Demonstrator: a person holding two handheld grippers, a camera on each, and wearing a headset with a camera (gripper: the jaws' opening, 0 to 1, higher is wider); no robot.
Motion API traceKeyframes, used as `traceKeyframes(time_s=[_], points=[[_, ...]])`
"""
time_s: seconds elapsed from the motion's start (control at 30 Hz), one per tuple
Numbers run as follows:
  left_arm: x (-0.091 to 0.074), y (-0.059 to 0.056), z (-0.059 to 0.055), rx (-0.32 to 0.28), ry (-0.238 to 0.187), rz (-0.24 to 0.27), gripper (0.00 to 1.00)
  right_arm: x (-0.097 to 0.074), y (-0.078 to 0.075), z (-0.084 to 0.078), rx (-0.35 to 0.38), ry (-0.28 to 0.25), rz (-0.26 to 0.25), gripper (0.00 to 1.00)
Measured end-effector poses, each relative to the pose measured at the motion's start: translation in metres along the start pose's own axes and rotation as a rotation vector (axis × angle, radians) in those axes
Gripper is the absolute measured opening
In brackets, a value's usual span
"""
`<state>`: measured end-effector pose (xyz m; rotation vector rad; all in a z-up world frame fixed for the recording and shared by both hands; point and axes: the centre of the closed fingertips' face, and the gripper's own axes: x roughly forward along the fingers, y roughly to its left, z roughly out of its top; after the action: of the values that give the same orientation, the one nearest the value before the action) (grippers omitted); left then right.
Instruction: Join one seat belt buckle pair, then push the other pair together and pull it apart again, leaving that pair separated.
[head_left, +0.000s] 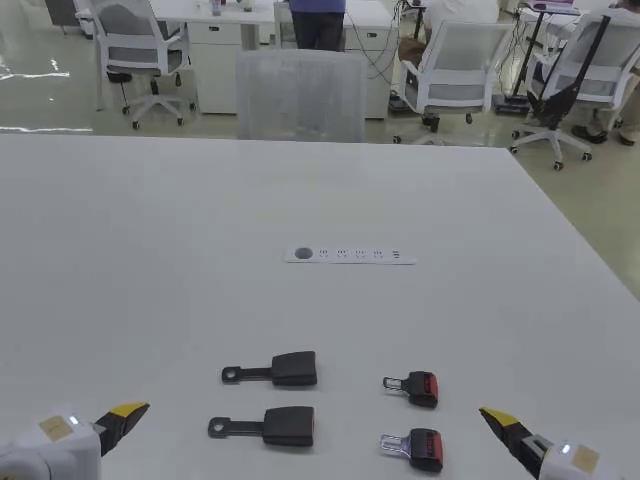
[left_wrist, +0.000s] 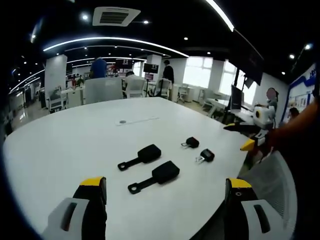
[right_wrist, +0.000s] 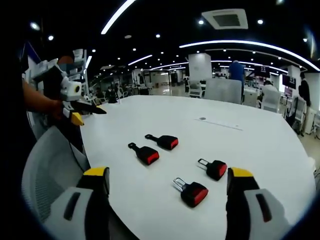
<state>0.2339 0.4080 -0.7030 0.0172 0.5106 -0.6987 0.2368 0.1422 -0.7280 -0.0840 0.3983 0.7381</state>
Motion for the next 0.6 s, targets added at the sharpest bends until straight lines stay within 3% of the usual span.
traceKeyframes(time_s=[0.6], points=[[-0.0045, 0.0005, -0.0048, 0.007, 0.007, -0.001, 1.00, -0.0037, 0.0041, -0.0028, 0.004, 0.006, 0.002, 1.00]])
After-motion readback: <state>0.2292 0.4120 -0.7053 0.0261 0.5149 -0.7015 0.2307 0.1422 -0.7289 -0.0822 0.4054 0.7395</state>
